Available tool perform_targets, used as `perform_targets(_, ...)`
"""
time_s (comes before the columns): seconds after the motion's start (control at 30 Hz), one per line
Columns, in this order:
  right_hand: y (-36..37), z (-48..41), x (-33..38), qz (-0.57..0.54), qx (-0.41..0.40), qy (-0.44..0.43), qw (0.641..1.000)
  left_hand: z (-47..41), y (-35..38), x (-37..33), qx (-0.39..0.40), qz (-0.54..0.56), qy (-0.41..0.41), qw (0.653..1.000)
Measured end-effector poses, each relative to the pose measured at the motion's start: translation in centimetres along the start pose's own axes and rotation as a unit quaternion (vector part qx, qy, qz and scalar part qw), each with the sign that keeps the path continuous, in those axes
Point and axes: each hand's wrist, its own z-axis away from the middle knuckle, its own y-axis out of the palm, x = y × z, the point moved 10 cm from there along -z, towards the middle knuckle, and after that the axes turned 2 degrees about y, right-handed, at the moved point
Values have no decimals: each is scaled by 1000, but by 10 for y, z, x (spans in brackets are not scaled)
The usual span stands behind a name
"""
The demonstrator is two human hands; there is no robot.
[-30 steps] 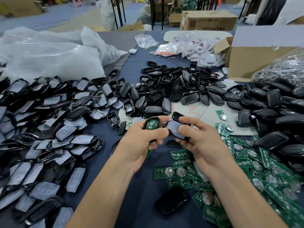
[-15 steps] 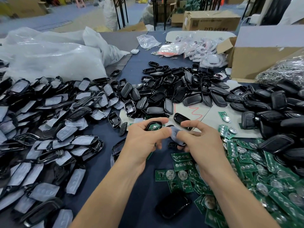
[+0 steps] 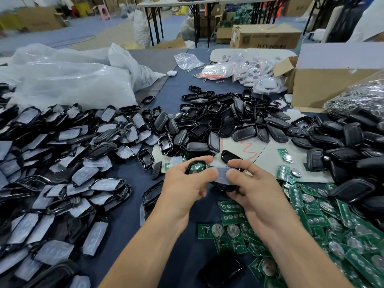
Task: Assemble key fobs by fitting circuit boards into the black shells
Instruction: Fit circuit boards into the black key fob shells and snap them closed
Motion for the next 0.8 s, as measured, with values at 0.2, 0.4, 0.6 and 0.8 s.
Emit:
perform_targets(0.2,-8,3,7,21,-54,-41,997,1,-1,-2,-12,-5,5,1000)
perform_targets(0.4,1,-1,3,3,23,-13,1000,-3,-8,1,-33,18,-5,999)
perform_targets(0.6,3,-3,4,79,63,-4,995,-6,-13,-4,-7,-6,-12,1000)
perform_targets(0.8,-14,-3,18,134,-55,-113,983,-6,-13,-8,7,-88,4,996)
